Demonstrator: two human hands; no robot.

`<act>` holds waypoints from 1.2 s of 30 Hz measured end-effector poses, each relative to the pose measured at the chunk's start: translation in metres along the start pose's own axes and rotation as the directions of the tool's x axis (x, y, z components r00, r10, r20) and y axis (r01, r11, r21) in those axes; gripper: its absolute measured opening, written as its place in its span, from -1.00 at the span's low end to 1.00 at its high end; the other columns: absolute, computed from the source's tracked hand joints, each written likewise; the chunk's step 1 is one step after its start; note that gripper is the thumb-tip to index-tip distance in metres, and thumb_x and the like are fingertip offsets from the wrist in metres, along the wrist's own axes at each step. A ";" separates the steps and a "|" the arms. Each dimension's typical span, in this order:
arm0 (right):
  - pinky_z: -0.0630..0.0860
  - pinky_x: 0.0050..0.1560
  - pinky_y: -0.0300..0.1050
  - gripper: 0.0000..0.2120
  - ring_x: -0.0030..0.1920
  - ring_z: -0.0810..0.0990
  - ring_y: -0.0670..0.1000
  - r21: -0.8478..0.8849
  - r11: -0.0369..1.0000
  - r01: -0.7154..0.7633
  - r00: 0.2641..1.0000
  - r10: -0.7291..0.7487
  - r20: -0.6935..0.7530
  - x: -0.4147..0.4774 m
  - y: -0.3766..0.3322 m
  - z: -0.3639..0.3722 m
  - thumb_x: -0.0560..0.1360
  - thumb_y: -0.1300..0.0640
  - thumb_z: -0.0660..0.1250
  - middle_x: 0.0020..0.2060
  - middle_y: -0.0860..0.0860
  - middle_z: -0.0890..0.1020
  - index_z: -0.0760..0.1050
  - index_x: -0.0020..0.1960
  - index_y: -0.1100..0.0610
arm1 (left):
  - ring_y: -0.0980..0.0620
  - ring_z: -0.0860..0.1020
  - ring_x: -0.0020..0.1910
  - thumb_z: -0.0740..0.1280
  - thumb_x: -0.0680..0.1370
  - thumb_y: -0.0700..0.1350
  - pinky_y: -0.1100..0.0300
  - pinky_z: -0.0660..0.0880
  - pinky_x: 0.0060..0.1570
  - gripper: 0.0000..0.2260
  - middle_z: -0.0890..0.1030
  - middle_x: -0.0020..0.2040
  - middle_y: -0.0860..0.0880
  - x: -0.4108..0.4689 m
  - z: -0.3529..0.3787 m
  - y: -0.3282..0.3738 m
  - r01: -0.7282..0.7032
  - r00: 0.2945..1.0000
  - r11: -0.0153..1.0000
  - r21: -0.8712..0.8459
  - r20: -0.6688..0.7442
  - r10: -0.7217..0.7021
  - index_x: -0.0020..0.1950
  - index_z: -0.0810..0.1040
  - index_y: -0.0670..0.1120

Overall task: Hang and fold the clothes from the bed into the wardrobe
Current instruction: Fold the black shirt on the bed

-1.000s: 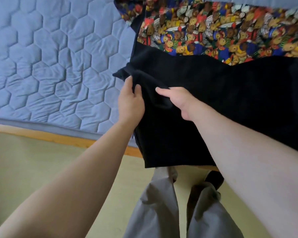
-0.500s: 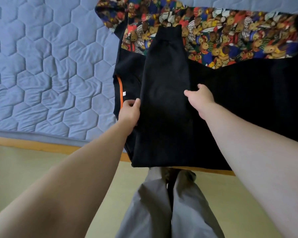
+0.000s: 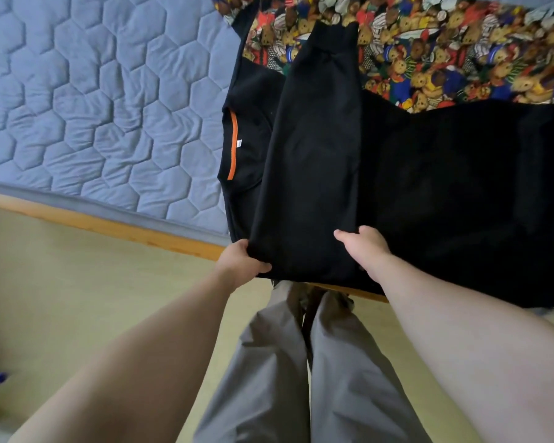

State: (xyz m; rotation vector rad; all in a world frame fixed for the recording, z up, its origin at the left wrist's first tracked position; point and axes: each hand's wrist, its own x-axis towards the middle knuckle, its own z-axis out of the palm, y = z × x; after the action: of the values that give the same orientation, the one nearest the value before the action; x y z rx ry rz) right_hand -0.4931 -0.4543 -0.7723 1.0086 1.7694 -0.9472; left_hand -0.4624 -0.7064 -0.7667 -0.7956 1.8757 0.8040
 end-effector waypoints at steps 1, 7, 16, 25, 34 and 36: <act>0.45 0.36 0.10 -0.36 0.42 0.44 0.22 -0.029 1.000 -0.008 1.000 0.009 0.014 -0.002 0.001 0.000 0.60 -0.09 0.35 0.47 0.12 0.42 0.27 0.56 0.17 | -0.05 0.59 0.04 0.56 0.44 -0.13 0.10 0.56 0.05 -0.65 0.61 0.00 0.02 -0.002 0.001 -0.003 -0.002 1.000 0.997 0.077 -0.011 0.003 0.15 0.52 -0.01; 0.55 0.26 0.14 -0.43 0.24 0.55 0.24 -0.196 0.981 -0.002 0.997 0.016 0.070 -0.006 0.002 -0.003 0.63 -0.18 0.24 0.30 0.16 0.54 0.40 0.43 0.23 | -0.11 0.55 -0.01 0.39 0.58 0.04 0.06 0.56 0.01 -0.76 0.59 0.04 -0.09 -0.005 -0.001 0.005 0.036 0.999 0.925 0.377 -0.036 -0.024 0.11 0.50 -0.09; 0.43 -0.05 -0.08 -0.46 0.18 0.60 0.22 -0.222 0.966 0.135 0.981 -0.161 -0.104 0.015 -0.058 -0.028 0.61 -0.19 0.26 0.27 0.15 0.56 0.34 0.42 0.16 | -0.16 0.57 0.14 0.31 0.57 0.16 -0.03 0.54 0.02 -0.59 0.54 0.20 -0.07 0.013 -0.029 0.118 -0.119 0.907 0.914 0.389 -0.332 0.259 0.28 0.39 -0.06; 0.45 0.17 -0.03 -0.48 0.33 0.51 0.18 -0.095 0.917 0.387 0.845 -0.394 -0.361 0.090 -0.216 -0.053 0.65 -0.18 0.18 0.35 0.11 0.51 0.36 0.45 0.16 | -0.15 0.43 0.37 0.21 0.66 0.14 -0.06 0.43 0.25 -0.53 0.41 0.41 -0.12 0.115 -0.056 0.273 -0.397 0.773 0.862 0.316 -0.390 0.499 0.47 0.31 -0.10; 0.41 0.35 0.01 -0.53 0.43 0.42 0.10 0.031 0.867 0.497 0.780 -0.431 -0.454 0.101 -0.282 -0.058 0.68 -0.04 0.18 0.46 0.04 0.43 0.30 0.54 0.09 | -0.11 0.53 0.12 0.18 0.68 0.06 0.03 0.44 0.04 -0.73 0.51 0.22 -0.09 0.148 -0.093 0.310 -0.501 0.689 0.803 0.321 -0.413 0.595 0.24 0.46 -0.09; 0.44 0.29 0.02 -0.57 0.40 0.45 0.11 -0.027 0.862 0.507 0.753 -0.457 -0.474 0.098 -0.291 -0.062 0.68 -0.03 0.19 0.42 0.04 0.46 0.32 0.51 0.07 | -0.11 0.52 0.10 0.18 0.68 0.06 0.07 0.37 -0.03 -0.73 0.51 0.22 -0.10 0.148 -0.102 0.315 -0.529 0.651 0.764 0.369 -0.401 0.644 0.25 0.45 -0.09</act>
State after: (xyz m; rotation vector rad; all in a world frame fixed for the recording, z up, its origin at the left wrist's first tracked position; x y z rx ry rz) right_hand -0.8043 -0.4864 -0.7869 0.9038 2.4956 -1.1914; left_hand -0.8163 -0.6329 -0.8004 -0.2267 2.7329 0.7923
